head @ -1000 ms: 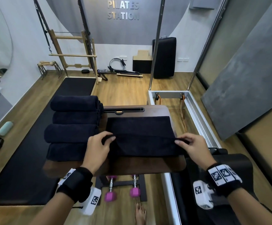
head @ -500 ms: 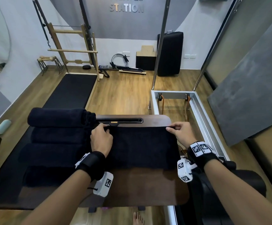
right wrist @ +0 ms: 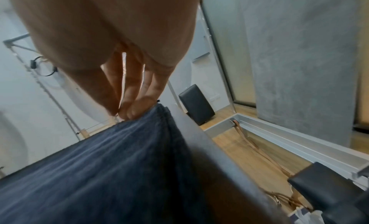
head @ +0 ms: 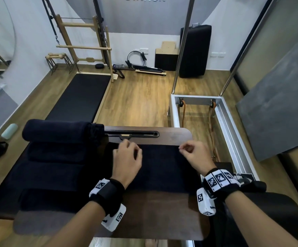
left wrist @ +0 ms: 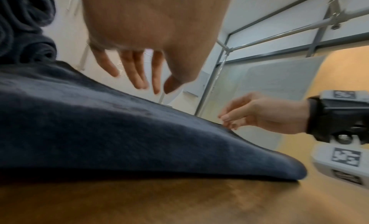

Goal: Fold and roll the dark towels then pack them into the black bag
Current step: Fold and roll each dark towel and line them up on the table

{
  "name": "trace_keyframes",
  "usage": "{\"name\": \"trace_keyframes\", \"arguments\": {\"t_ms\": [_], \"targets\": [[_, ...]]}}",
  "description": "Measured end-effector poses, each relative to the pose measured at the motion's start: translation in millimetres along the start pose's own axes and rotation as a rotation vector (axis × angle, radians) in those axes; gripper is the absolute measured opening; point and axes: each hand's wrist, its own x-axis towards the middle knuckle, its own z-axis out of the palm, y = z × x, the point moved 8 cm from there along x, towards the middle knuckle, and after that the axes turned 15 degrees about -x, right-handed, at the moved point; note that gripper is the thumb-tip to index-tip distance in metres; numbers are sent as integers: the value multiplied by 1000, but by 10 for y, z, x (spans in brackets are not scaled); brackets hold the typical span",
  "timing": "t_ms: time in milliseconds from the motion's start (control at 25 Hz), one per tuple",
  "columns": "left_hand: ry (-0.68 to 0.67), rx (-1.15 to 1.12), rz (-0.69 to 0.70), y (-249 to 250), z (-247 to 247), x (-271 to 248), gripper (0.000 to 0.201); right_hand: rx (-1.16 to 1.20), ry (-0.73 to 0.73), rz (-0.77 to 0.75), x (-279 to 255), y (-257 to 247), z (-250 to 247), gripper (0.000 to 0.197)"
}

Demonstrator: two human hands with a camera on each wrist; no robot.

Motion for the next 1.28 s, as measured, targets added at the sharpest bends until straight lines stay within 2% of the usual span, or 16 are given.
{"name": "trace_keyframes", "arguments": {"t_ms": [80,120,240,320,440,520,560,640,720,800,920,1120,1280], "targets": [[-186,-119,100,157,239,-184,24,-55,-172,-32,-41,-45,181,11],[-267,-124,140,217,319,-303,27,-89,-196,-36,-85,-44,200,10],[-435,-19,217,235,478,-631,25,-144,-170,-4,-308,-13,120,15],[-488,93,254,165,498,-758,21,-178,-171,2,-565,-32,46,16],[-518,216,310,77,425,-746,16,-301,-235,-61,-1076,-168,42,16],[-509,254,304,28,312,-673,14,-328,-250,-173,-1492,-391,111,15],[-494,277,296,9,262,-659,18,-321,-251,-254,-1698,-531,179,15],[-461,304,267,-29,212,-730,42,-298,-274,-406,-2065,-799,367,19],[-473,284,213,-76,240,-939,59,-234,-292,-467,-2296,-941,526,23],[-516,245,192,-147,273,-1252,60,-171,-271,-439,-2427,-978,589,26],[-562,174,260,-255,252,-1716,69,-158,-223,-390,-2571,-965,605,34],[-596,191,374,-365,195,-2217,100,-337,-187,-419,-2737,-956,667,54],[-528,222,384,-408,112,-2258,83,-463,-113,-399,-2768,-1000,744,58]]}}
